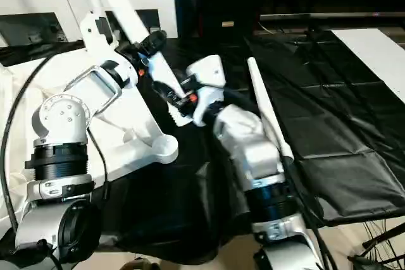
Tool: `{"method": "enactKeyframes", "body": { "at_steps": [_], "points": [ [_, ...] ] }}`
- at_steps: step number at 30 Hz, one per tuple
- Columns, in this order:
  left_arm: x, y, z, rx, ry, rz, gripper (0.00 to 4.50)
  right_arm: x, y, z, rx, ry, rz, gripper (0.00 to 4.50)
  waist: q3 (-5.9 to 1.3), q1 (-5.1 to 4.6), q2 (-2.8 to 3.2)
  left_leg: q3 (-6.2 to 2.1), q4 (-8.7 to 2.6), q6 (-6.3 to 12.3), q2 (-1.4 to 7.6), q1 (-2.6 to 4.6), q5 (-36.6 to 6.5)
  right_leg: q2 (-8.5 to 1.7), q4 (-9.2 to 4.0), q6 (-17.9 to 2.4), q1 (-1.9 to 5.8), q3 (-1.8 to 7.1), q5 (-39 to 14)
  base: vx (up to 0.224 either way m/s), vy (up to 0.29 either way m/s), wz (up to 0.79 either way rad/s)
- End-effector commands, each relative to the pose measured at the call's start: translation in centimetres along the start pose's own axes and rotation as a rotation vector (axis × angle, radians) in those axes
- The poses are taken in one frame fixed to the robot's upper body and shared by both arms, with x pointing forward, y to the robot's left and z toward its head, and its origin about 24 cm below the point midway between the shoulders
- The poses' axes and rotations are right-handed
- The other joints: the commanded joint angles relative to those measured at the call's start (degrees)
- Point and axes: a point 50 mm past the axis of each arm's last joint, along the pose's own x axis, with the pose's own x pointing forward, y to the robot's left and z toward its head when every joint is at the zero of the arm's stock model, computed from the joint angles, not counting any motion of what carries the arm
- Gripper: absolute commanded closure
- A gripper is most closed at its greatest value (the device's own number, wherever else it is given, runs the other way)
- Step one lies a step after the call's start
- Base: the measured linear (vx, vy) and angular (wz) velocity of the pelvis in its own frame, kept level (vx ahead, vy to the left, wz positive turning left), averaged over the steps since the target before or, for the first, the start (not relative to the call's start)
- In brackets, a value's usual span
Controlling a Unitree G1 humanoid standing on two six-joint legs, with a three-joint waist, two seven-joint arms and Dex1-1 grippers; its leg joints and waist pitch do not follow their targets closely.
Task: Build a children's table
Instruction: Pick table leg
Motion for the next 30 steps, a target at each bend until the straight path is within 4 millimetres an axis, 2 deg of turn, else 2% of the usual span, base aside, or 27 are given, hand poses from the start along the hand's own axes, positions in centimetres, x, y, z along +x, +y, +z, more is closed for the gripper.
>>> {"method": "enactKeyframes", "body": {
  "at_steps": [1, 2, 3, 4, 6, 7, 8, 9, 10, 11, 14, 16, 18, 19, 20, 21, 22, 23, 25, 26, 28, 29, 30],
  "points": [
    [0.1, 0.3, 0.6, 0.012, -0.030, 0.043, 1.65, 0.1, 0.0, 0.4, -0.042, -0.039, -0.034, 2.73, -4.83, -0.23, 1.30, -0.79, -3.59, -1.13, 0.67, 0.85, -12.67, -3.83, -4.22, -7.16, 3.07, 2.18, -11.14, 0.000, 0.000, 0.00],
    [0.1, 0.3, 0.6, 0.012, -0.030, 0.043, 1.71, 0.1, 0.0, 0.4, -0.042, -0.039, -0.034, 2.73, -4.81, -0.31, 0.84, -0.73, -3.56, -0.94, 0.58, 0.79, -12.49, -3.75, -4.18, -7.56, 3.19, 2.16, -10.39, 0.000, 0.000, 0.00],
    [0.1, 0.2, 0.5, 0.013, -0.029, 0.044, 1.76, 0.2, 0.0, 0.3, -0.051, -0.040, -0.042, 2.73, -4.78, -0.27, 0.92, -0.74, -3.56, -0.85, 0.54, 0.70, -12.36, -3.75, -4.10, -7.71, 3.25, 2.17, -10.30, 0.000, 0.000, 0.00],
    [0.1, 0.2, 0.5, 0.011, -0.024, 0.034, 1.96, 0.2, 0.1, 0.3, -0.060, -0.040, -0.047, 2.73, -4.79, -0.38, 1.29, -0.66, -3.44, -0.55, 0.49, 0.68, -12.06, -3.73, -4.17, -7.79, 3.20, 2.20, -10.23, 0.000, 0.000, 0.00],
    [0.1, 0.1, 0.4, 0.007, -0.019, 0.023, 2.14, 0.3, 0.1, 0.3, -0.069, -0.042, -0.052, 2.73, -4.82, -0.34, 1.34, -0.69, -3.40, -0.23, 0.50, 0.61, -11.58, -3.72, -4.04, -7.97, 3.33, 2.18, -9.93, 0.000, 0.000, 0.00],
    [0.2, -0.1, 0.3, 0.002, -0.013, 0.004, 2.20, 0.3, 0.1, 0.4, -0.076, -0.046, -0.061, 2.73, -4.83, -0.29, 2.13, -0.80, -3.38, -0.33, 0.55, 0.66, -11.76, -3.78, -3.93, -8.06, 3.22, 2.17, -9.99, 0.000, 0.000, 0.00],
    [0.2, -0.2, 0.2, 0.000, -0.010, -0.002, 2.20, 0.3, 0.0, 0.5, -0.078, -0.048, -0.066, 2.73, -4.77, -0.44, 1.78, -0.69, -3.42, -0.22, 0.56, 0.64, -12.02, -3.72, -4.23, -7.94, 3.19, 2.15, -10.21, 0.000, 0.000, 0.00],
    [0.2, -0.2, 0.2, 0.000, -0.010, -0.002, 2.41, 0.3, 0.0, 0.5, -0.078, -0.048, -0.066, 2.73, -4.87, -0.42, 1.67, -0.72, -3.37, -0.24, 0.51, 0.69, -11.97, -3.72, -4.04, -8.17, 3.31, 2.15, -10.01, 0.000, 0.000, 0.00],
    [0.2, -0.3, 0.2, -0.003, -0.008, -0.006, 2.41, 0.2, -0.2, 0.5, -0.084, -0.051, -0.080, 2.73, -4.80, -0.43, 2.13, -0.75, -3.37, -0.11, 0.52, 0.64, -11.97, -3.71, -4.00, -8.18, 3.24, 2.14, -9.99, 0.000, 0.000, 0.00],
    [0.2, -0.3, 0.2, -0.005, -0.007, -0.008, 2.53, 0.2, -0.3, 0.5, -0.089, -0.052, -0.087, 2.73, -4.74, -0.54, 1.95, -0.66, -3.34, -0.07, 0.45, 0.63, -12.32, -3.66, -4.19, -8.12, 3.25, 2.13, -10.55, 0.000, 0.000, 0.00],
    [0.2, -0.4, 0.2, -0.006, -0.002, -0.023, 2.58, 0.1, -0.6, 0.5, -0.097, -0.056, -0.109, 2.73, -4.77, -0.54, 1.94, -0.62, -3.27, 0.28, 0.36, 0.53, -11.91, -3.68, -4.20, -7.99, 3.32, 2.13, -11.19, 0.000, 0.000, 0.00],
    [0.0, -0.4, 0.4, 0.017, 0.008, -0.042, 2.62, 0.3, -0.5, 0.8, -0.090, -0.088, -0.072, 2.17, -4.82, -0.48, 1.40, -0.57, -3.28, 0.71, 0.40, 0.48, -11.31, -3.69, -4.28, -7.75, 3.31, 2.13, -11.63, 0.000, 0.000, 0.00],
    [-0.1, -0.4, 0.4, 0.027, 0.014, -0.050, 2.63, 0.3, -0.3, 0.9, -0.066, -0.101, -0.050, 2.01, -4.82, -0.41, 1.87, -0.57, -3.28, 1.04, 0.49, 0.59, -11.47, -3.72, -4.22, -7.88, 3.13, 2.14, -12.12, 0.000, 0.000, 0.00],
    [-0.2, -0.4, 0.5, 0.045, 0.027, -0.068, 2.64, 0.3, -0.2, 1.0, -0.013, -0.110, -0.022, 1.94, -4.83, -0.48, 0.88, -0.48, -3.33, 1.52, 0.43, 0.55, -11.37, -3.70, -4.33, -7.78, 3.25, 2.17, -12.20, 0.000, 0.000, 0.00],
    [-0.4, -0.3, 0.5, 0.064, 0.038, -0.084, 2.64, 0.3, -0.1, 1.0, 0.031, -0.117, 0.002, 1.94, -4.91, -0.24, 1.34, -0.66, -3.32, 1.53, 0.52, 0.53, -10.95, -3.85, -3.92, -7.88, 3.30, 2.19, -12.07, 0.000, 0.000, 0.00],
    [-0.5, -0.3, 0.5, 0.080, 0.049, -0.098, 2.65, 0.2, -0.1, 1.1, 0.067, -0.122, 0.020, 1.70, -4.81, -0.26, 1.29, -0.57, -3.36, 2.05, 0.55, 0.57, -10.57, -3.77, -4.06, -7.93, 3.17, 2.23, -12.21, 0.000, 0.000, 0.00],
    [-0.8, -0.2, 0.6, 0.100, 0.070, -0.129, 2.65, 0.2, -0.2, 1.4, 0.131, -0.119, 0.047, 1.61, -4.85, -0.36, 0.79, -0.53, -3.35, 2.16, 0.64, 0.42, -9.71, -3.69, -4.01, -8.03, 3.20, 2.25, -11.54, 0.000, 0.000, 0.00],
    [-1.1, -0.1, 0.6, 0.112, 0.085, -0.150, 2.65, 0.1, -0.3, 1.5, 0.164, -0.116, 0.066, 1.58, -4.93, -0.25, 1.09, -0.64, -3.36, 2.29, 0.70, 0.34, -8.58, -3.77, -3.68, -8.44, 3.25, 2.29, -10.48, 0.000, 0.000, 0.00],
    [-1.8, 0.0, 0.8, 0.147, 0.137, -0.232, 2.65, -0.5, -1.0, 1.9, 0.258, -0.077, 0.150, 1.50, -5.10, -0.18, 1.15, -0.57, -3.17, 2.19, 0.60, 0.54, -7.72, -3.70, -3.46, -8.92, 3.22, 2.28, -9.36, 0.000, 0.000, 0.00],
    [-2.2, -0.1, 0.8, 0.156, 0.166, -0.272, 2.65, -0.8, -1.4, 2.0, 0.299, -0.052, 0.188, 1.49, -5.12, -0.14, 1.07, -0.60, -3.14, 2.47, 0.65, 0.56, -7.35, -3.70, -3.28, -9.24, 3.28, 2.30, -9.06, 0.000, 0.000, 0.00],
    [-2.9, -0.5, 1.0, 0.141, 0.210, -0.361, 2.65, -1.6, -2.2, 2.2, 0.366, 0.007, 0.262, 1.49, -5.06, -0.17, 0.54, -0.34, -3.02, 2.21, 0.65, 0.64, -6.68, -3.62, -3.29, -9.52, 3.16, 2.39, -8.91, 0.000, 0.000, 0.00],
    [-2.9, -0.5, 1.0, 0.141, 0.210, -0.361, 2.65, -1.6, -2.2, 2.2, 0.366, 0.007, 0.262, 1.49, -5.07, 0.12, 1.01, -0.26, -2.91, 1.93, 0.72, 0.74, -6.83, -3.73, -3.33, -9.74, 2.93, 2.43, -9.43, 0.000, 0.000, 0.00],
    [-3.2, -0.8, 1.3, 0.119, 0.221, -0.404, 2.65, -2.0, -2.6, 2.4, 0.395, 0.034, 0.300, 1.49, -4.97, 0.10, 0.15, -0.11, -3.00, 1.75, 0.68, 0.55, -6.59, -3.61, -3.52, -9.54, 3.02, 2.41, -9.50, 0.000, 0.000, 0.00]
  ]
}}
